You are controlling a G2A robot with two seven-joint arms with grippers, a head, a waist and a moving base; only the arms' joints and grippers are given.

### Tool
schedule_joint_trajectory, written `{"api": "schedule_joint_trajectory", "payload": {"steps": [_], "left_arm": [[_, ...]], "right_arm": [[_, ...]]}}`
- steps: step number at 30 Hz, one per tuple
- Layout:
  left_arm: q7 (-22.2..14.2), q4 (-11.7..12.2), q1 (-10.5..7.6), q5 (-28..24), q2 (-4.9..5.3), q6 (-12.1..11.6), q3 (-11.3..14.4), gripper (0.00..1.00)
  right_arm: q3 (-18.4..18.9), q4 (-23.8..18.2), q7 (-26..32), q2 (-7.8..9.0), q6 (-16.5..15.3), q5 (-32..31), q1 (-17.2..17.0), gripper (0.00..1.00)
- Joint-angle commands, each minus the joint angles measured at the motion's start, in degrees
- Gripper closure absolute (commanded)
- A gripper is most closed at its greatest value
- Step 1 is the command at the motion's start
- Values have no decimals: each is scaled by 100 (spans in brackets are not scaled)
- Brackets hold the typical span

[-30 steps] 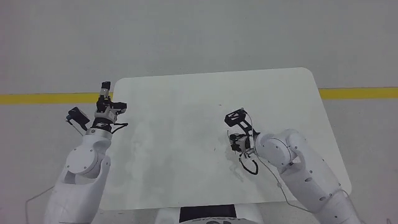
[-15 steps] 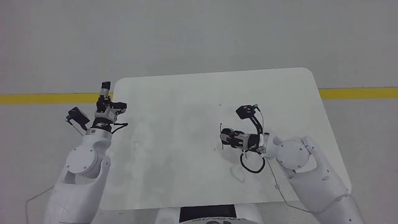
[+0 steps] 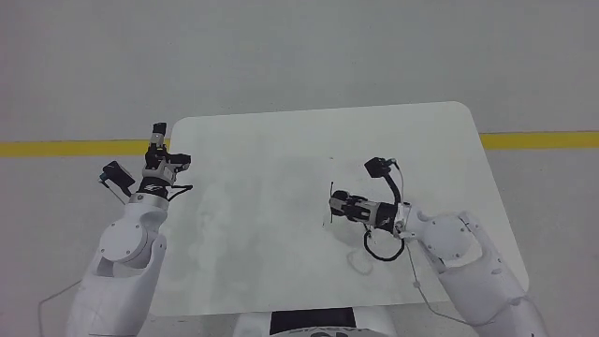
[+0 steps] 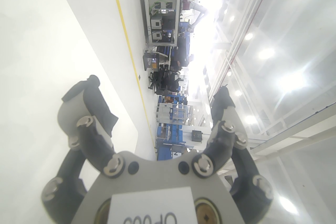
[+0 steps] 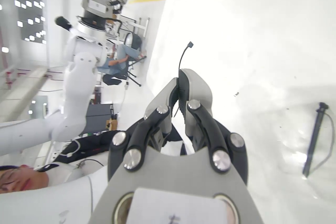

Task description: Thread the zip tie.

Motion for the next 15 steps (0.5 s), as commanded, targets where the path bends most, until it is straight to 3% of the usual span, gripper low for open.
{"api": "schedule_joint_trajectory", "payload": {"steps": [1,8,15], "left_arm": [[0,0,0,0,0,0,0,0],[0,0,0,0,0,0,0,0],[0,0,0,0,0,0,0,0]], "right_arm": [[79,28,-66,11,-209,313,-116,100],[136,145,-475,11,-782,1098,-398,100],[142,149,-486,13,-795,1083,-396,100]]}}
